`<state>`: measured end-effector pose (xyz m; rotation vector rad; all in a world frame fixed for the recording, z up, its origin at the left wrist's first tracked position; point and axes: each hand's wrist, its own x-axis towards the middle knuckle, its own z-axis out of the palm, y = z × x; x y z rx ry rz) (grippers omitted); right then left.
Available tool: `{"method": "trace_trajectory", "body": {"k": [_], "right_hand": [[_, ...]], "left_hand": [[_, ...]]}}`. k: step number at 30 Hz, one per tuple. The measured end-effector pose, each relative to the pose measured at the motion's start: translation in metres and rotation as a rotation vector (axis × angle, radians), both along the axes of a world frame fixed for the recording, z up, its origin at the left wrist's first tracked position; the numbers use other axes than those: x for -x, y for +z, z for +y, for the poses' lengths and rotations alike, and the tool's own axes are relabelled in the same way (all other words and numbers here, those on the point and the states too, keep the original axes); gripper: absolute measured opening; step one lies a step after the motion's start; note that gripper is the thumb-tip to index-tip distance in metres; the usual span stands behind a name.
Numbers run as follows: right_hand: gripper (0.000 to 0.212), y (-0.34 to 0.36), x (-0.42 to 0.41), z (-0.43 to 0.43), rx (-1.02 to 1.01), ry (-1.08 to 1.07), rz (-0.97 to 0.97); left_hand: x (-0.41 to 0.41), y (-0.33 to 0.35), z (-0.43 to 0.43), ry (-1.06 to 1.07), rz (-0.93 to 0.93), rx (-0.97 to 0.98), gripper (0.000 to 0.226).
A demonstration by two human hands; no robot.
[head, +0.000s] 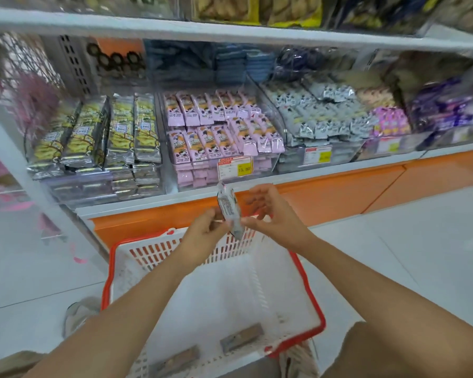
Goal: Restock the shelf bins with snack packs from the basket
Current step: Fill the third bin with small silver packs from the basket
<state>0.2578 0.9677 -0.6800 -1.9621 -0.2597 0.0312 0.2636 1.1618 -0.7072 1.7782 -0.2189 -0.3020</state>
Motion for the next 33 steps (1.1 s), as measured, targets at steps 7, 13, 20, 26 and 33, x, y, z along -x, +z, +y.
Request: {"method": "trace_trajectory", "body": {"k": [7, 13, 20, 26, 33], "right_hand": [[0.030, 0.032, 0.018, -0.018, 0.031, -0.035, -0.151], [0.028, 0.083, -0.003, -0.051, 0.122, -0.214, -0.348], [0.018, 0.133, -0.086, -0.109, 0.384, -0.578, -0.416], [0.026, 0.136, -0.160, -0.118, 0.664, -0.671, -0.368], [0.030, 0.118, -0.194, -0.117, 0.797, -0.690, -0.310]], "left_hand": [[0.000, 0.055, -0.029, -0.032, -0.041, 0.146, 0.023], [-0.026, 0.078, -0.036, 0.067, -0.492, -0.264, 0.035], [-0.068, 0.062, -0.025, 0.110, -0.773, -0.835, 0.058], [-0.077, 0.041, -0.018, 0.112, -0.855, -1.000, 0.061], [-0.082, 0.034, -0.019, 0.132, -0.898, -0.951, 0.058]]}}
